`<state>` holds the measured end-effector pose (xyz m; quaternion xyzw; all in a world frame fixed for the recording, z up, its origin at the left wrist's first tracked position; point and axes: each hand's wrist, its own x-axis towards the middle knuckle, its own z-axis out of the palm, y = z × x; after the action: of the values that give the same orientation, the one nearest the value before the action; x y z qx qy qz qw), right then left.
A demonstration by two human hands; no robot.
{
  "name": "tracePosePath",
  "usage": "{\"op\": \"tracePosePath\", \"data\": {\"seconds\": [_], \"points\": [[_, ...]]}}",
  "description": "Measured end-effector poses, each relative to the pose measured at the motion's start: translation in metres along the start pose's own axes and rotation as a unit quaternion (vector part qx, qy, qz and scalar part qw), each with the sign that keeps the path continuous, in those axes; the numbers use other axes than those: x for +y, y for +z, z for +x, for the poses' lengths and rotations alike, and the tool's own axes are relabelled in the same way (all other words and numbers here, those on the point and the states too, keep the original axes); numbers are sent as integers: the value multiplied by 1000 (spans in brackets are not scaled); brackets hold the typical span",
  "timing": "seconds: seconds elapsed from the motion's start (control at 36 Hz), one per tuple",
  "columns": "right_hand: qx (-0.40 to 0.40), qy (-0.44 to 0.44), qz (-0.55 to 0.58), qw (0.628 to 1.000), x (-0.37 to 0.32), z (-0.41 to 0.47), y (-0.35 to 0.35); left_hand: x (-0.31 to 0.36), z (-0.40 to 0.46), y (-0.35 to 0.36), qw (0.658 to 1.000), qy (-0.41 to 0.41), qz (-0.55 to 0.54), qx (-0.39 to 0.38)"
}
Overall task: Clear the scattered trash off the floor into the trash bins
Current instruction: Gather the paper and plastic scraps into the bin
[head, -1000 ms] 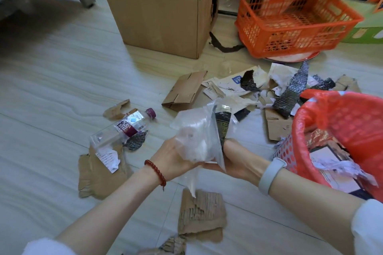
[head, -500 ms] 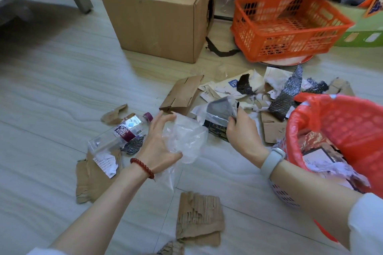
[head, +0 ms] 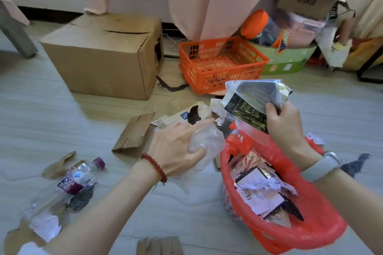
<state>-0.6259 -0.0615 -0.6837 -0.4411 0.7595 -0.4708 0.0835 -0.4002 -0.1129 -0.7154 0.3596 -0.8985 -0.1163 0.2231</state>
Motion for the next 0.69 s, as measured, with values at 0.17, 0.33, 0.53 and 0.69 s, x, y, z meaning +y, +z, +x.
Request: {"op": "tracePosePath", "data": {"seconds": [0.17, 0.33, 0.53, 0.69], "points": [[44, 9, -61, 997, 42, 5, -56, 68, 35, 37, 984, 129, 73, 102], [22, 14, -101, 994, 77, -11, -97, 124, 50, 106, 973, 222, 54, 29], [19, -26, -126, 991, 119, -32, -105, 114, 30, 172, 890, 66, 143, -429], [23, -45, -31, 998, 121, -44, -105, 111, 46, 122, 897, 107, 60, -426]]}}
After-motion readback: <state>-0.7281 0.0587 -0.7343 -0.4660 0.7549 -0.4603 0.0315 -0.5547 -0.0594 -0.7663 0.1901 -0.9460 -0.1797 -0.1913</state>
